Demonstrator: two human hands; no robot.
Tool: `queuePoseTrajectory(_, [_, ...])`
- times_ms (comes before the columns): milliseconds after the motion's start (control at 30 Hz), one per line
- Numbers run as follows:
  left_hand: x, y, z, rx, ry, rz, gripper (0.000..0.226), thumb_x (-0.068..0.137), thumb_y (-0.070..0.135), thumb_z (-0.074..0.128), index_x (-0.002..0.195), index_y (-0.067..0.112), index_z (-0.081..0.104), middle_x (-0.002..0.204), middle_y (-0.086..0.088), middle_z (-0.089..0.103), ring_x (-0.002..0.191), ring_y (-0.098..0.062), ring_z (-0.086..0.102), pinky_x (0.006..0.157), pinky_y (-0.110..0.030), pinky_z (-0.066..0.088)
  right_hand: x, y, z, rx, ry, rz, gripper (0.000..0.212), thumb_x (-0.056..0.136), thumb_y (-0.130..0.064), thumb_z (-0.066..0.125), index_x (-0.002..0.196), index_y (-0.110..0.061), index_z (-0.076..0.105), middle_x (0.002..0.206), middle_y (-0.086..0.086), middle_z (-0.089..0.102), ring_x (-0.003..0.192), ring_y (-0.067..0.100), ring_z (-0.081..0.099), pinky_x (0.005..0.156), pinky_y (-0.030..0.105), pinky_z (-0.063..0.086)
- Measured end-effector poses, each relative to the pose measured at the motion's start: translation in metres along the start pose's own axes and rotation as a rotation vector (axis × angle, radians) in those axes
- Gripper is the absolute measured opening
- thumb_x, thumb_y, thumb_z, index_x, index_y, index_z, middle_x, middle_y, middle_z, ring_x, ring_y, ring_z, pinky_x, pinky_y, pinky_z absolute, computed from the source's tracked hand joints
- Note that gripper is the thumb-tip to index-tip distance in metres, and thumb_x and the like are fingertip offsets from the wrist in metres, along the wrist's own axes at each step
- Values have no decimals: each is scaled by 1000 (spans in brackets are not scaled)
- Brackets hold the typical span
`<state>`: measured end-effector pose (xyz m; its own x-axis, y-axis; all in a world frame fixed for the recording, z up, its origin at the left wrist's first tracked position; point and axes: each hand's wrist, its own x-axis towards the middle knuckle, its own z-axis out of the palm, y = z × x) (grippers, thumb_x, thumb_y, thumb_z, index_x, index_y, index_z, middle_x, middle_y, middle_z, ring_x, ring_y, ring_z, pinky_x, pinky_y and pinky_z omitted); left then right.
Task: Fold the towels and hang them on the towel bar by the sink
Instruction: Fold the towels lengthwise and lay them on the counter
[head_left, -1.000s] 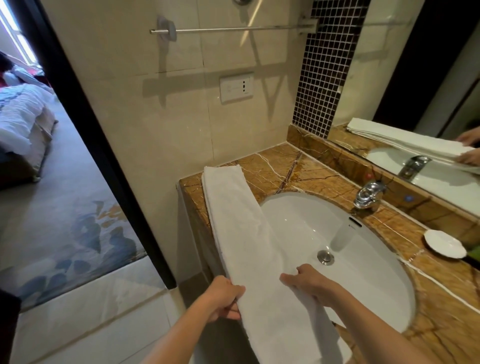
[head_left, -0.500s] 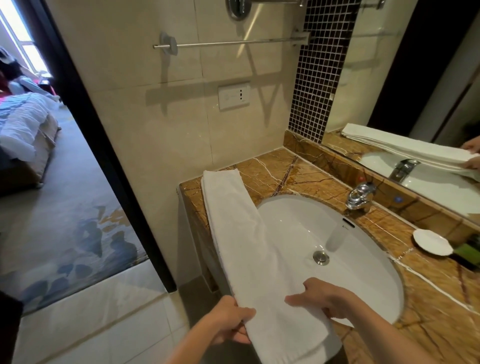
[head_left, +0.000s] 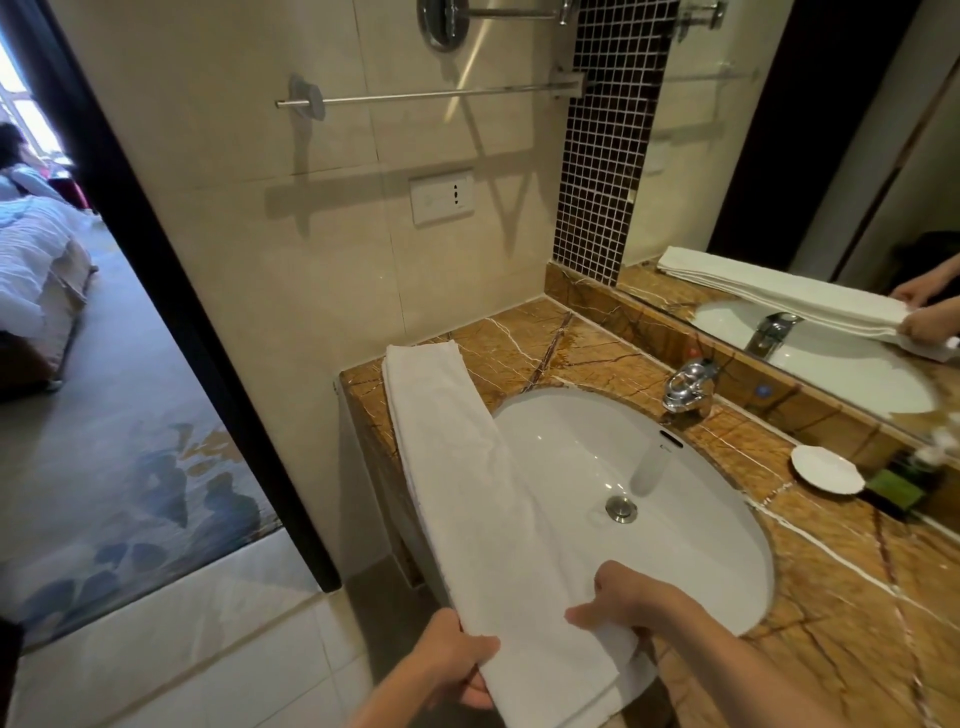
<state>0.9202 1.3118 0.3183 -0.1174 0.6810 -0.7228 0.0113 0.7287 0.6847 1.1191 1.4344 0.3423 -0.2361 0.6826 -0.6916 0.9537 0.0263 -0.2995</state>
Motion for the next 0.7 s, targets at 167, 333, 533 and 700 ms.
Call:
queuePoseTrajectory(167, [7, 8, -7, 125, 135, 23, 34, 89, 25, 60, 98, -7, 63, 71, -17, 69, 53, -24, 64, 54, -37, 57, 1, -2, -9, 11, 95, 1, 56, 69, -72, 47, 84, -18, 53, 80, -6, 58, 72, 12, 58, 64, 27, 44])
queuePoseTrajectory(333, [26, 14, -20, 223, 406, 20, 47, 91, 34, 56, 119, -3, 50, 114, -16, 62, 98, -24, 61, 81, -32, 48, 21, -13, -11, 45, 335, -63, 43, 89, -59, 46, 82, -17, 51, 75, -4, 53, 77, 18, 55, 61, 29, 38])
queuePoseTrajectory(533, [37, 11, -21, 122, 341, 40, 27, 94, 23, 54, 95, -4, 57, 78, -16, 62, 47, -18, 50, 45, -24, 40, 40, -23, 3, 90, 260, -104, 30, 83, -39, 51, 99, -14, 53, 92, 0, 56, 86, 21, 55, 68, 30, 40])
queuePoseTrajectory(700, [32, 12, -17, 60, 319, 64, 27, 93, 12, 53, 67, 7, 49, 61, -11, 58, 42, -19, 48, 42, -25, 40, 47, -23, 6, 37, 207, -75, 15, 80, -30, 50, 73, -19, 42, 79, -2, 51, 75, 20, 50, 56, 26, 35])
